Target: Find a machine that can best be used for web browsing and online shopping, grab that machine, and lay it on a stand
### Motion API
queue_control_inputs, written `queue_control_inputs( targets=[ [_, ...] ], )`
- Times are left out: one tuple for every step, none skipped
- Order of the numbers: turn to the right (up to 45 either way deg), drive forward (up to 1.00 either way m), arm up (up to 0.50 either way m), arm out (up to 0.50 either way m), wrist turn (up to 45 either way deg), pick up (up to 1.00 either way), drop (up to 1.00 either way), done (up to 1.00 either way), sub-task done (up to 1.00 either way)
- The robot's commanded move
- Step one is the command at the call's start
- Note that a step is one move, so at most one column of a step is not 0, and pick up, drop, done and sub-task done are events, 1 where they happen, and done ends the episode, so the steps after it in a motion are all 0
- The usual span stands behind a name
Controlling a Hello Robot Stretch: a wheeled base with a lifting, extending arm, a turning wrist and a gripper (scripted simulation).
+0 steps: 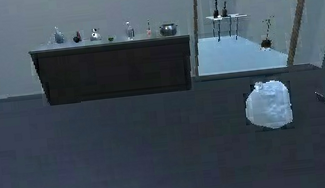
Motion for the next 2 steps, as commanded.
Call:
queue_control_inputs(
  targets=[
    [15.0, 0.00, 0.00, 0.00, 0.0, 0.00, 0.00, 0.00, 0.00],
    [0.0, 1.00, 0.00, 0.00, 0.0, 0.00, 0.00, 0.00, 0.00]
  ],
)
